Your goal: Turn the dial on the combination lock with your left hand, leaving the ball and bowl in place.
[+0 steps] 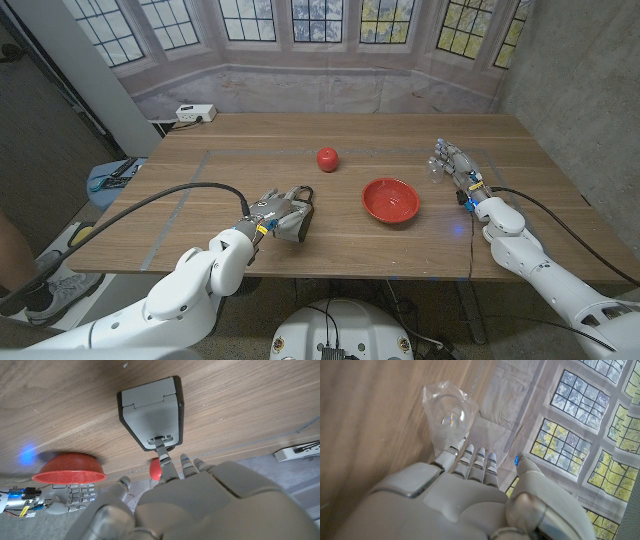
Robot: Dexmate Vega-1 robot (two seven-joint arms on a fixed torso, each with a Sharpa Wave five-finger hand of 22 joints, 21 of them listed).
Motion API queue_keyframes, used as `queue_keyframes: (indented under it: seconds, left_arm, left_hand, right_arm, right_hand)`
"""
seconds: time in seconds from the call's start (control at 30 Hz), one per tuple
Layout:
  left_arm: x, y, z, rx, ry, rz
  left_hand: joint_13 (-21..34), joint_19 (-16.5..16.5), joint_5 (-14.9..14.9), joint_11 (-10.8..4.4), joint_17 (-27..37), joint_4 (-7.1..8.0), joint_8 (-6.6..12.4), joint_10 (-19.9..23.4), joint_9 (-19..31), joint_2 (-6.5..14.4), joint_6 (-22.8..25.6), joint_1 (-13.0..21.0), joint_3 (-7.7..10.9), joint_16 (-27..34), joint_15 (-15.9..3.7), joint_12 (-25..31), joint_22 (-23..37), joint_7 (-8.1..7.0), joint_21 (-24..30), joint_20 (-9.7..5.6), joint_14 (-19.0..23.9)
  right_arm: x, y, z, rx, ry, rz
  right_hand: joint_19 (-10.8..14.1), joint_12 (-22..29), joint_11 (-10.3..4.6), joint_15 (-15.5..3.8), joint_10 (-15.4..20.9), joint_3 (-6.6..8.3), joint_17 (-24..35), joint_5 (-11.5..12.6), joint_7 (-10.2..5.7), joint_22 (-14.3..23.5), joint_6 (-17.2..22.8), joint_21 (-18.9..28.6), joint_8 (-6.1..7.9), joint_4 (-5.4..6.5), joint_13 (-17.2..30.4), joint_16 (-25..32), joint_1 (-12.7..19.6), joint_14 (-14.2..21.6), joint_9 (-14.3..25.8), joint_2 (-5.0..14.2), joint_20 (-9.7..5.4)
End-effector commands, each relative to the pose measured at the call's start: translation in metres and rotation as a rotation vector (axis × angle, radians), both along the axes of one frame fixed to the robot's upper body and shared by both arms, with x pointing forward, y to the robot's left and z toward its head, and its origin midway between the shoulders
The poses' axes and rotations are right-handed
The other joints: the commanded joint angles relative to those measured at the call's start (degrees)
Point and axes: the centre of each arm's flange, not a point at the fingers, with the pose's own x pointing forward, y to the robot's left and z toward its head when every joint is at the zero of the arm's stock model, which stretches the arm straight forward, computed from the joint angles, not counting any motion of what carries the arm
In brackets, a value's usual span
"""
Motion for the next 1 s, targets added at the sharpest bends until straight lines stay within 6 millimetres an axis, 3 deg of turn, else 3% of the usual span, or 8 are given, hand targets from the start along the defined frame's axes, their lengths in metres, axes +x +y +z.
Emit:
queue_keyframes:
  seconds: [0.03,1.0]
  left_arm:
    - [-0.003,0.002,-0.002,-0.014,0.012,0.006]
    - [-0.014,0.003,-0.007,-0.028,0.002,0.022]
  left_hand:
    - [0.16,-3.57,0.59,0.06,0.08,-0.12,0.28,0.77,0.17,0.49,0.49,-0.04,-0.16,0.01,-0.15,-0.12,0.1,-0.21,0.43,-0.02,0.48]
    - [0.2,-2.66,0.61,0.15,0.06,-0.23,0.26,1.51,0.17,0.5,1.06,0.1,-0.13,0.02,-0.18,-0.3,0.07,-0.12,0.47,-0.02,1.4]
  right_arm:
    - [-0.001,-0.002,0.0,0.002,-0.003,-0.003]
    - [-0.003,0.0,0.002,0.001,-0.013,0.001]
  right_hand:
    - [0.23,0.17,-0.01,-3.32,0.01,0.24,0.19,-0.13,0.24,0.29,-0.21,0.24,0.01,0.01,0.18,0.51,0.56,-0.06,0.23,-0.06,-3.13]
    - [0.27,0.2,-0.03,-3.4,0.06,0.23,0.21,-0.14,0.2,0.29,-0.26,0.25,0.02,0.04,0.18,0.57,0.54,-0.03,0.22,-0.07,-3.09]
